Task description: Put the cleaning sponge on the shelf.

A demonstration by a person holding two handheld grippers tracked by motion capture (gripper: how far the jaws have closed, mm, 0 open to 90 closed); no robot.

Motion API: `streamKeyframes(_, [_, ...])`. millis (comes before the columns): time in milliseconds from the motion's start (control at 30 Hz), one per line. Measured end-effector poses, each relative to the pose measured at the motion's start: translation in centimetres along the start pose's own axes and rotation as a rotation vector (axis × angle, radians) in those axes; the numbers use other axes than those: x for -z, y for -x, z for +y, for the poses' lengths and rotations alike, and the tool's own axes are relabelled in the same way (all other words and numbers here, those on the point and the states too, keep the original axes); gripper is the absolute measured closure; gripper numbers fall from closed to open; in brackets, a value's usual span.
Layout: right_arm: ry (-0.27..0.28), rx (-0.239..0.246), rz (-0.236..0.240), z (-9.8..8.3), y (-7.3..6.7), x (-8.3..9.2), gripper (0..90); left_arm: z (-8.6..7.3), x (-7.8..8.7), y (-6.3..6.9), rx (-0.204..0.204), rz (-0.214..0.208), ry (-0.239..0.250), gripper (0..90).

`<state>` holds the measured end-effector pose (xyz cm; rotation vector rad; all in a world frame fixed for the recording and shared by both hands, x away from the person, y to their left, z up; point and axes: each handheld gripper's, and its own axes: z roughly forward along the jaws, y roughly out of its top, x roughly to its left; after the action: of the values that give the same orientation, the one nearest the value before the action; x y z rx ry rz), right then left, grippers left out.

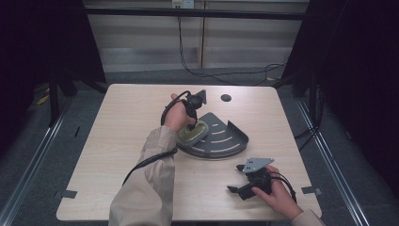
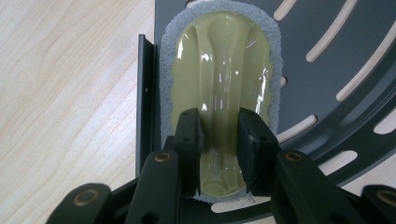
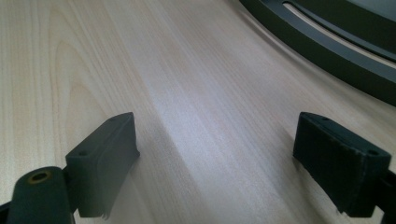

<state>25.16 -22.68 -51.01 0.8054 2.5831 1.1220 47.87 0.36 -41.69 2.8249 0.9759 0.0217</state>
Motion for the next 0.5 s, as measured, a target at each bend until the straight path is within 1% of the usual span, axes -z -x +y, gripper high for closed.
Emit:
streamKeyframes(100, [0.0, -0.001, 0.0, 0.0, -0.01, 0.0, 13.1, -0.01, -0.01, -0.03, -0.005, -0.002, -0.003, 70.9])
streamKeyframes(500, [0.0, 0.0, 0.0, 0.0, 0.0, 0.0, 13.1, 0.02, -0.15, 0.07, -0.002, -0.01, -0.001, 70.6])
